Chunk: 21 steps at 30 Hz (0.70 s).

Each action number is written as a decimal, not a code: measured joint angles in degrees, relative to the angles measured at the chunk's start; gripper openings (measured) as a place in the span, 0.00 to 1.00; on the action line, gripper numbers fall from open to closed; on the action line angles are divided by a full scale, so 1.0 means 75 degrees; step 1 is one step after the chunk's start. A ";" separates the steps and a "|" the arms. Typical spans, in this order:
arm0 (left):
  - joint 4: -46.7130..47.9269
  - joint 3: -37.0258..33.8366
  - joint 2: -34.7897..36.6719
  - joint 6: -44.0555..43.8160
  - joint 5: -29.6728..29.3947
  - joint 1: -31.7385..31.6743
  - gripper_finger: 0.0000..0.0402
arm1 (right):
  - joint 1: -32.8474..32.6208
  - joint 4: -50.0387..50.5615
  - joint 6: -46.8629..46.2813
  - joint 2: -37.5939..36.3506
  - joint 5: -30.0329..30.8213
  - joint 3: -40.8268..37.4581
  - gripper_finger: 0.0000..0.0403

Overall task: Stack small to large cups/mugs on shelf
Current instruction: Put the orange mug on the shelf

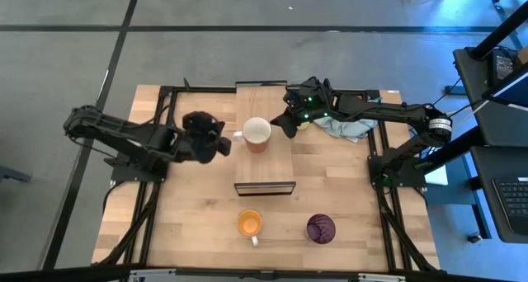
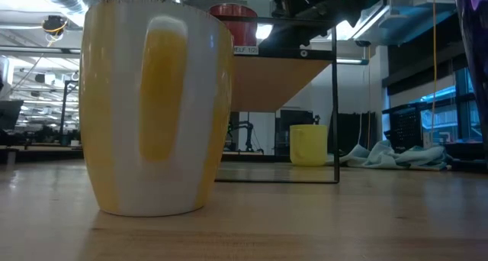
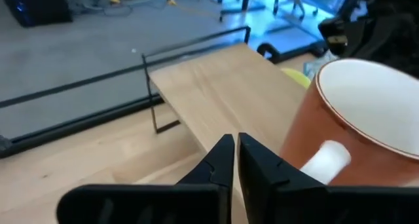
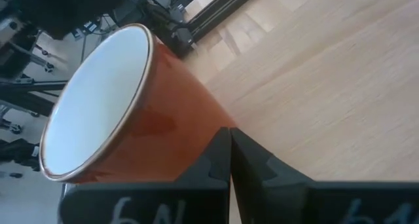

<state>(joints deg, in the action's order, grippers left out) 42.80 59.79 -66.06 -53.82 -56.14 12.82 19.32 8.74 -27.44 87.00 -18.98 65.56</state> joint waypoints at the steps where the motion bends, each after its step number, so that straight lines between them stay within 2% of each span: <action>1: -0.0131 -0.0003 -0.0006 0.0221 0.0183 -0.0109 0.03 | -0.0010 -0.0014 -0.0062 0.0000 0.0002 0.0000 0.01; 6: -0.1133 -0.0003 0.0000 0.1513 0.1223 -0.0540 0.03 | -0.0073 -0.0048 -0.0105 0.0000 0.0000 0.0000 0.01; 12: -0.1934 -0.0003 0.0000 0.2364 0.2196 -0.0978 0.03 | -0.0239 -0.0048 -0.0126 0.0000 0.0000 0.0000 0.01; 21: -0.2033 -0.0003 0.0000 0.3030 0.3671 -0.1872 0.03 | -0.0489 -0.0048 -0.0132 0.0000 0.0208 0.0000 0.01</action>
<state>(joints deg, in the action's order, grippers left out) 27.56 59.77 -66.06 -31.10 -28.60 -1.22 15.65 8.38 -28.42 87.00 -17.42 65.56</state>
